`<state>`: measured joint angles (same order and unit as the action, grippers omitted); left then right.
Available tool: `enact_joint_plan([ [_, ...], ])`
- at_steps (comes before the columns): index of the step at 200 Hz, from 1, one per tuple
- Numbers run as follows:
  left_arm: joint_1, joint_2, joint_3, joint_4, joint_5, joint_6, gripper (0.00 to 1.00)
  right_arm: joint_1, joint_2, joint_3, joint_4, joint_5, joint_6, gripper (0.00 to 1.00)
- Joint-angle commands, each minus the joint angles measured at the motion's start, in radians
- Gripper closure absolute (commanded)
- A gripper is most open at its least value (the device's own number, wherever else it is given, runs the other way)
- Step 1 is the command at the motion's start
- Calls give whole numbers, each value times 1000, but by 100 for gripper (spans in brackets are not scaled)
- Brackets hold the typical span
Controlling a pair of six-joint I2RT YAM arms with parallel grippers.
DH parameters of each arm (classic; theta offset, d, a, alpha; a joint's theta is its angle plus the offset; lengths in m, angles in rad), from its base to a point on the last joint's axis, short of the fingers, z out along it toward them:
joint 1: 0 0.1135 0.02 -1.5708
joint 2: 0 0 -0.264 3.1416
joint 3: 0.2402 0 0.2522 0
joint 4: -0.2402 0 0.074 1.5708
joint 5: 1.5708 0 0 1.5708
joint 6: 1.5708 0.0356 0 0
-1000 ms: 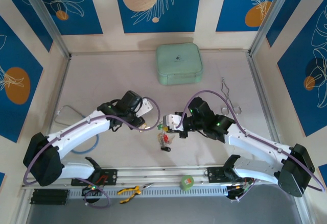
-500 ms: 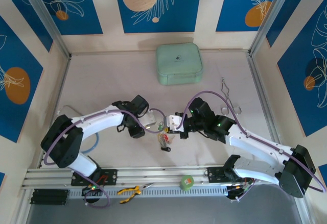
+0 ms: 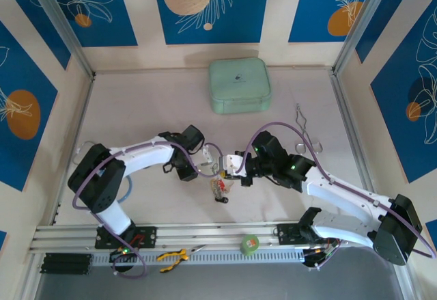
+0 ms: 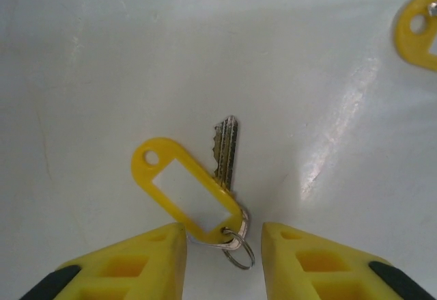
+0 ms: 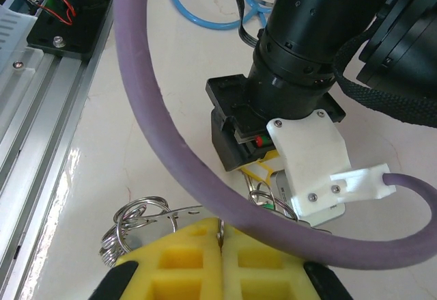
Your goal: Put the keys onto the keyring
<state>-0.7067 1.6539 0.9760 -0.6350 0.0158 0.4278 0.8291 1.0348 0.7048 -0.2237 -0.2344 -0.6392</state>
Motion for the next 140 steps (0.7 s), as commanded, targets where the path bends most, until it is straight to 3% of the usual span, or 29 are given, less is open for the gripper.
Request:
enact_joint_plan([
  [1, 11, 26, 15, -21, -1, -4, 69, 8, -24, 22, 20, -23, -16, 100],
  [34, 16, 23, 8, -30, 2, -2, 68, 8, -21, 19, 23, -24, -16, 100],
  [79, 24, 44, 12, -31, -17, -1, 75, 8, -22, 21, 21, -22, -16, 100],
  [140, 29, 3, 13, -32, -4, -5, 95, 8, -23, 22, 20, -22, -16, 100],
])
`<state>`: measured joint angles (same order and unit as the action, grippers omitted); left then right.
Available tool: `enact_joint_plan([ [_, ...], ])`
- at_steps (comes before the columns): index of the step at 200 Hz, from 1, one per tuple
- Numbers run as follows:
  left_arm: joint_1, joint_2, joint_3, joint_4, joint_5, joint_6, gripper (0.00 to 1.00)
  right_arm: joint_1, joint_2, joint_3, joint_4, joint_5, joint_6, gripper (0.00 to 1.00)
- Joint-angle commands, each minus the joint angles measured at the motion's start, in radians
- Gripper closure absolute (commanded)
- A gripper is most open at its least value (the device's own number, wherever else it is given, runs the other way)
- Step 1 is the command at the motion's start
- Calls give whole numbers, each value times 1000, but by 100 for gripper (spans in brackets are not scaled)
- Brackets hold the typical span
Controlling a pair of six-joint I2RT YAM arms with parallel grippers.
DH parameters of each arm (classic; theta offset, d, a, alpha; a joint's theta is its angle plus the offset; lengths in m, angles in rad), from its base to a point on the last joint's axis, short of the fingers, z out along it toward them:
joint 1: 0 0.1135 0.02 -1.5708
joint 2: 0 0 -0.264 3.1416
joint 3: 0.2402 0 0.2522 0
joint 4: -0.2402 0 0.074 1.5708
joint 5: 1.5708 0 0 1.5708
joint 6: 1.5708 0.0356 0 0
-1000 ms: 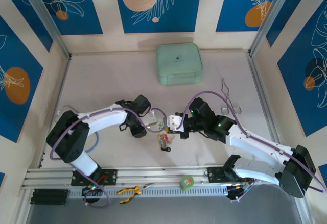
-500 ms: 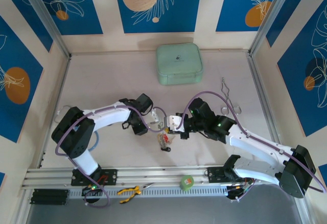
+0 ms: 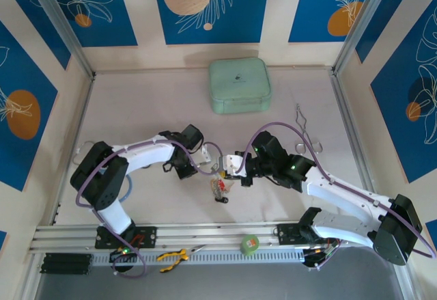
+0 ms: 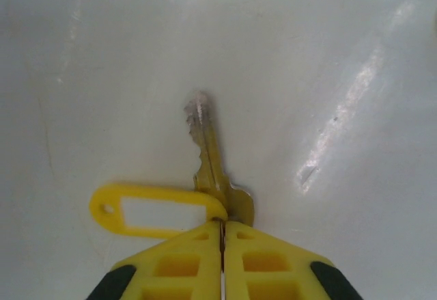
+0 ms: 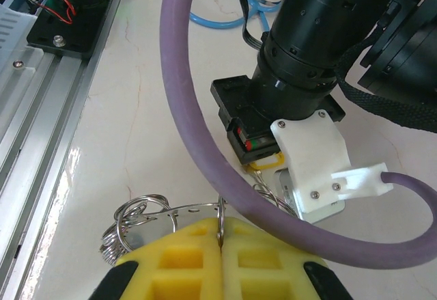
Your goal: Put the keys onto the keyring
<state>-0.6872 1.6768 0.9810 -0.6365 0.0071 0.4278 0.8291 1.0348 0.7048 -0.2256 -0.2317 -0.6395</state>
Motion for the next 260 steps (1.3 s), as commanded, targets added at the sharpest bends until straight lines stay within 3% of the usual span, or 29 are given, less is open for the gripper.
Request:
enact_joint_plan([
  [1, 10, -22, 8, -31, 5, -6, 95, 8, -23, 22, 22, -24, -16, 100],
  [17, 12, -45, 8, -25, 17, -9, 100, 8, -22, 23, 20, -24, -16, 100],
  [91, 31, -200, 1, 14, 50, -40, 100, 8, -19, 24, 18, -27, -13, 100],
  [122, 57, -276, -28, 26, 112, -111, 100, 8, -19, 24, 16, -29, -9, 100],
  [144, 93, -307, -65, 55, 120, -246, 100, 10, -19, 24, 15, -29, -10, 100],
  [185, 209, -248, -75, 77, 121, -405, 100, 11, -10, 24, 20, -31, -9, 100],
  [228, 332, -147, -84, 144, 316, -502, 100, 13, -10, 25, 15, -26, -10, 100],
  [260, 355, -76, -55, 128, 293, -523, 100, 14, -9, 21, 21, -28, -10, 100],
])
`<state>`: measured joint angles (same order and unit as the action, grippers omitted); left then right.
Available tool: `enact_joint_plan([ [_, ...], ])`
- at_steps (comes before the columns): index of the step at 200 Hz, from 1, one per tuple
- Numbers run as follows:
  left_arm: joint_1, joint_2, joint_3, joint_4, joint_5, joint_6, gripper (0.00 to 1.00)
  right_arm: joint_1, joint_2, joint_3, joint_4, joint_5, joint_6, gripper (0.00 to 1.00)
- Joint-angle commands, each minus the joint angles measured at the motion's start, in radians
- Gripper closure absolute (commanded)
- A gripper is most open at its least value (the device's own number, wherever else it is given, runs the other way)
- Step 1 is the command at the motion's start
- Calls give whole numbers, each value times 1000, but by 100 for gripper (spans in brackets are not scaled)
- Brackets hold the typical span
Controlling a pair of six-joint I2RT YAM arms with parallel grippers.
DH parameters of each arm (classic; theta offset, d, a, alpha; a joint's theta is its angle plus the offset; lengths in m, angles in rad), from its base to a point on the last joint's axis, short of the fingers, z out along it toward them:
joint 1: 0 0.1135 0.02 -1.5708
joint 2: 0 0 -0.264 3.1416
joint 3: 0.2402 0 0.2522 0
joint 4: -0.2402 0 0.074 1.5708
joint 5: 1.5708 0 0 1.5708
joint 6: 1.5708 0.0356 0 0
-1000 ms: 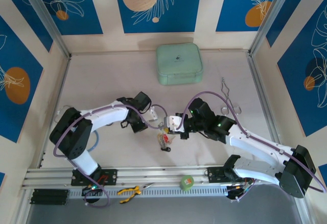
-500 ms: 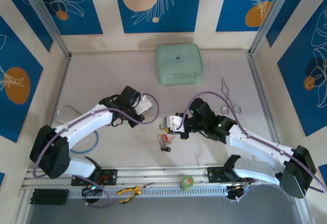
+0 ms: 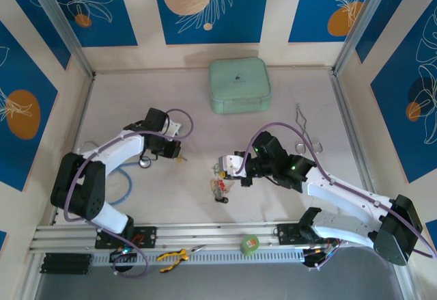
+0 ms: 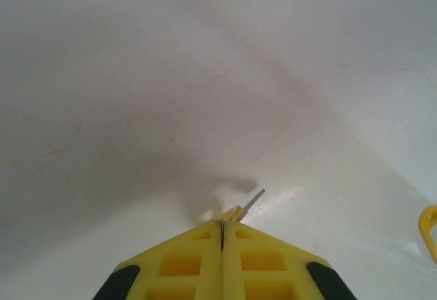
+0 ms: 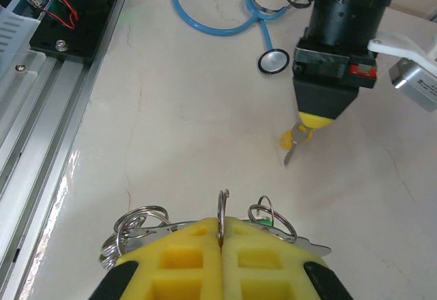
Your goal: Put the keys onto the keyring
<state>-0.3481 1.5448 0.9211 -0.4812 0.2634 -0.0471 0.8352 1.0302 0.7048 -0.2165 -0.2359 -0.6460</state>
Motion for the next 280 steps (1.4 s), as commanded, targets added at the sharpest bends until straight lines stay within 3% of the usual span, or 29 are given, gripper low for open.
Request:
enact_joint_plan([
  [1, 16, 56, 5, -28, 36, -48, 100, 8, -4, 22, 13, -24, -3, 100],
  [94, 20, 76, 11, -71, -34, -28, 79, 10, -4, 19, 16, -22, -4, 100],
  [153, 17, 47, 8, -71, -14, -20, 67, 14, -2, 21, 15, -22, -7, 100],
  [207, 10, 60, 31, -59, -5, -203, 61, 16, -8, 24, 8, -18, -8, 100],
  [246, -67, 3, 44, -61, -107, -281, 51, 17, -6, 24, 8, -17, -9, 100],
  [280, -115, 24, 60, -106, -305, -250, 51, 20, -7, 25, 11, -19, -9, 100],
])
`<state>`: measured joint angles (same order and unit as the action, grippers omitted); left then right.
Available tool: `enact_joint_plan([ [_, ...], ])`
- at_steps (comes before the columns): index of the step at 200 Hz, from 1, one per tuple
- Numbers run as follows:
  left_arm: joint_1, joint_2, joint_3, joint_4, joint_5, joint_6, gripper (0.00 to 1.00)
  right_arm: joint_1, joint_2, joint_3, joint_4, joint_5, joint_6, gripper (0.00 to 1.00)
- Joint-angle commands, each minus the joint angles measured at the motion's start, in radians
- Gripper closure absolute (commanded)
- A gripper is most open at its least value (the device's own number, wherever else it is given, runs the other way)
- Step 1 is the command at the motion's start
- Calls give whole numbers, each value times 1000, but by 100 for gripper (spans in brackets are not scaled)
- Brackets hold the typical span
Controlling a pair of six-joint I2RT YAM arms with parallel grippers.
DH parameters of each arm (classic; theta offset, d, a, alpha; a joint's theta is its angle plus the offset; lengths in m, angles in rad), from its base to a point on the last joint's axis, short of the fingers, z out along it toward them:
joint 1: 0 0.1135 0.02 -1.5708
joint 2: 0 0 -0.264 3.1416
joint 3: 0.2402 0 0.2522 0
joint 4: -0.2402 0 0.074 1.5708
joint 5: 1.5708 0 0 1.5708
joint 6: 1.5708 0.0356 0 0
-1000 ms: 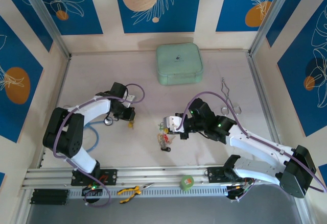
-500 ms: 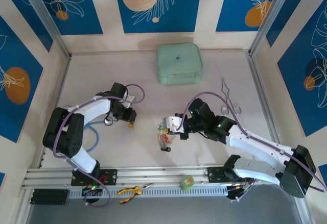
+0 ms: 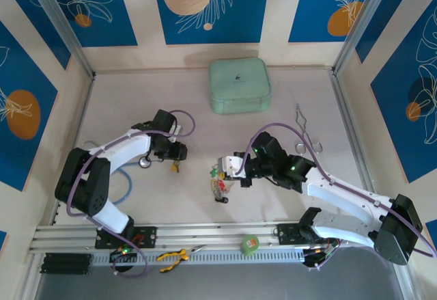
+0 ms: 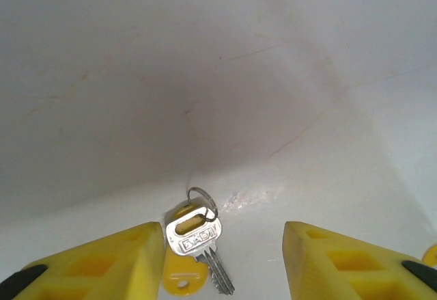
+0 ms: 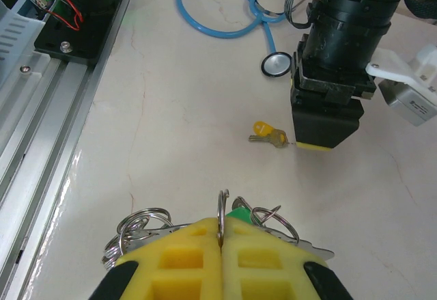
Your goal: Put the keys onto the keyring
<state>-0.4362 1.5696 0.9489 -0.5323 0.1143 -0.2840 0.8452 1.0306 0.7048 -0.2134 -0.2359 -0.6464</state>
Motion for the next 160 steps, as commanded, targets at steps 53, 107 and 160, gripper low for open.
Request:
enact_joint_plan([
  [53, -102, 81, 71, -43, -219, -69, 55, 12, -5, 26, 8, -18, -10, 100],
  [107, -166, 146, 109, -77, -373, -138, 64, 14, -10, 23, 7, -16, -10, 100],
  [160, -179, 170, 117, -88, -390, -152, 72, 13, -8, 23, 8, -14, -12, 100],
])
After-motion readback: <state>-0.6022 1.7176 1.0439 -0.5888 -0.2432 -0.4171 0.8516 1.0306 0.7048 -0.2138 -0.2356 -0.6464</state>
